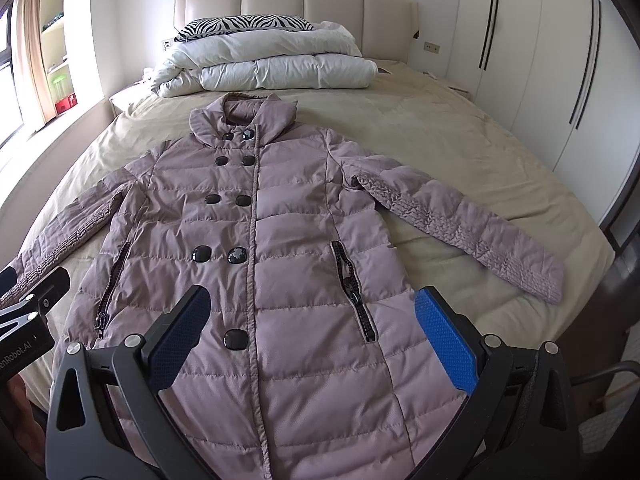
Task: Fold large clothes
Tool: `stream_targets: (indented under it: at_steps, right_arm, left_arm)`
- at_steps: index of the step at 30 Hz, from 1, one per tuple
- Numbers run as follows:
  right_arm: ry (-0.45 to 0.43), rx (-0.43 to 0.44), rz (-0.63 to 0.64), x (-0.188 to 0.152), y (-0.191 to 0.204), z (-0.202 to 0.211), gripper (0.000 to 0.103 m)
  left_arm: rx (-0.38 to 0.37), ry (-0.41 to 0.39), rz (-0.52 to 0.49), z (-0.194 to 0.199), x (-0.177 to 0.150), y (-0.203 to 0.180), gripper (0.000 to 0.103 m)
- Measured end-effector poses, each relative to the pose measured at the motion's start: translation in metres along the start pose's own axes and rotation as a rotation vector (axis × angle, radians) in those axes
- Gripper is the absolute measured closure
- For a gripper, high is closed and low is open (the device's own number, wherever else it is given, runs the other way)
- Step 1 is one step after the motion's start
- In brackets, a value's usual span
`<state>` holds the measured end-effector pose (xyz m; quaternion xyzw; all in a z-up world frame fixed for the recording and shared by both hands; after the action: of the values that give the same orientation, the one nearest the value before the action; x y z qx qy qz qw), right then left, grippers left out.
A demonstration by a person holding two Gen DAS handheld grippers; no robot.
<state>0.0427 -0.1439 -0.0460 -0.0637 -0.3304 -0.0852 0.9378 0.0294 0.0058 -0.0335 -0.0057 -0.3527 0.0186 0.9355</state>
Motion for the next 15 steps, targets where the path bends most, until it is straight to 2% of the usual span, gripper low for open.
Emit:
stream_targets:
  at_steps: [11, 15]
  right_arm:
    - [0.005, -0.002, 0.001, 0.001, 0.001, -0.001, 0.000]
    - [0.007, -0.002, 0.003, -0.001, -0.001, -0.006, 0.000]
  left_arm:
    - [-0.002, -0.002, 0.000, 0.000, -0.005, 0.010, 0.000]
    - [0.002, 0.004, 0.000, -0.001, 0.000, 0.000, 0.000]
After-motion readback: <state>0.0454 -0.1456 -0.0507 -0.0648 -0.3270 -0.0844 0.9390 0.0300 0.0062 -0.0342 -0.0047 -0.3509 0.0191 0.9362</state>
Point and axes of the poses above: each gripper's, at about its wrist camera, not at the fingertips, and z roughly against the way its jaws point, y to its left, x to its top, the point moved 4 cm from there along -z, roughly the way its jaws point, and after that the axes turned 5 degrees about y, right-handed, at the moved point
